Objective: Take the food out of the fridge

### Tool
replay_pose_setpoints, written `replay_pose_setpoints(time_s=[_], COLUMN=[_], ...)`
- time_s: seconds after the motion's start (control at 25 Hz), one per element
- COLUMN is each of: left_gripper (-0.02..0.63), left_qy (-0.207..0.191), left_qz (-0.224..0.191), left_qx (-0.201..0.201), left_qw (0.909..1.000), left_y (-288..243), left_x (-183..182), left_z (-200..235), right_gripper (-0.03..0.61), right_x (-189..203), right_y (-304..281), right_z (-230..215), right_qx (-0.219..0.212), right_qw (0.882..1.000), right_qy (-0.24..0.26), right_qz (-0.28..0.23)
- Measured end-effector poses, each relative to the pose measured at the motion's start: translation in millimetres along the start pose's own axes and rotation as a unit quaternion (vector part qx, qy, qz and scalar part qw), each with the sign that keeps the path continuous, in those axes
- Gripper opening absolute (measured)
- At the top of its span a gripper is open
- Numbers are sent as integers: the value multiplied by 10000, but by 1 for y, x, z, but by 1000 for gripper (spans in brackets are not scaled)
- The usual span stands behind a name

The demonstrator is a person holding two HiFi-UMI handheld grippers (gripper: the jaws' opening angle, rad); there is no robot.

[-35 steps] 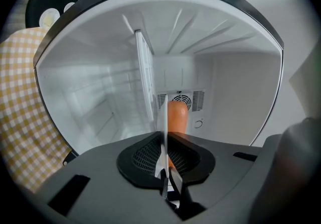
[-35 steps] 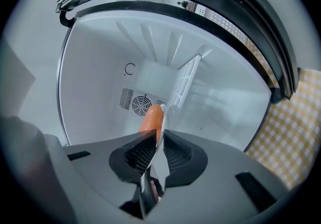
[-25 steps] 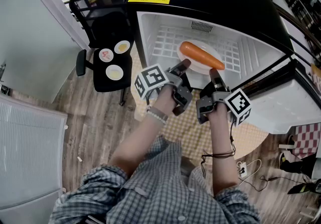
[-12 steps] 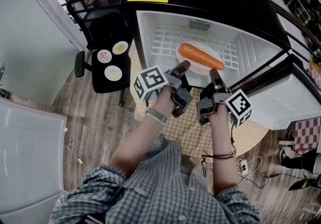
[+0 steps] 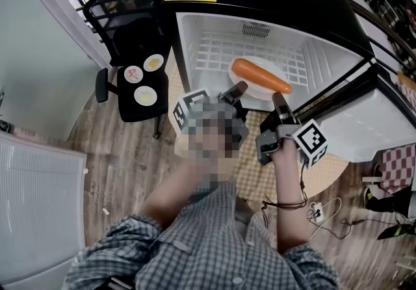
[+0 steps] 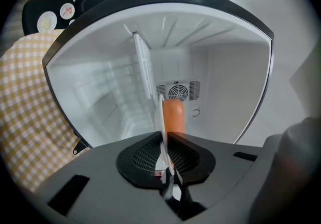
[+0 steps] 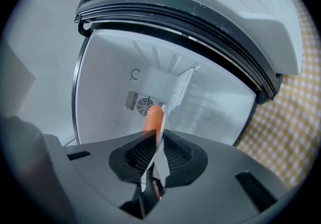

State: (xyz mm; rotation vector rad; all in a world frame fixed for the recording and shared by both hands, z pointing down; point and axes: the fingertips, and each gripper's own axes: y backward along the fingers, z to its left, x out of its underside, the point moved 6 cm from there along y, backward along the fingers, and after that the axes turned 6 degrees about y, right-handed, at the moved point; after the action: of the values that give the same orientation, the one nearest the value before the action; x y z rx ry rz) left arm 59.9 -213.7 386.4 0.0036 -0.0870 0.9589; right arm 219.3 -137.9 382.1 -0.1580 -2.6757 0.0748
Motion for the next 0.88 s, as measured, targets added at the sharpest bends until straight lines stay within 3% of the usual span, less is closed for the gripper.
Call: replay_pose_setpoints(time_s=[0.88], left_gripper=[43], left_qy=[-296], left_qz=[488], left_qx=[-2], left_qw=[9984], left_y=[30], left_x=[24], left_z=[10], right_gripper=[41], right_x=[23], right_y=[41], right_z=[-9], right_qx=[118], right_qw=[9999], right_qy=[18], right_qz=[52])
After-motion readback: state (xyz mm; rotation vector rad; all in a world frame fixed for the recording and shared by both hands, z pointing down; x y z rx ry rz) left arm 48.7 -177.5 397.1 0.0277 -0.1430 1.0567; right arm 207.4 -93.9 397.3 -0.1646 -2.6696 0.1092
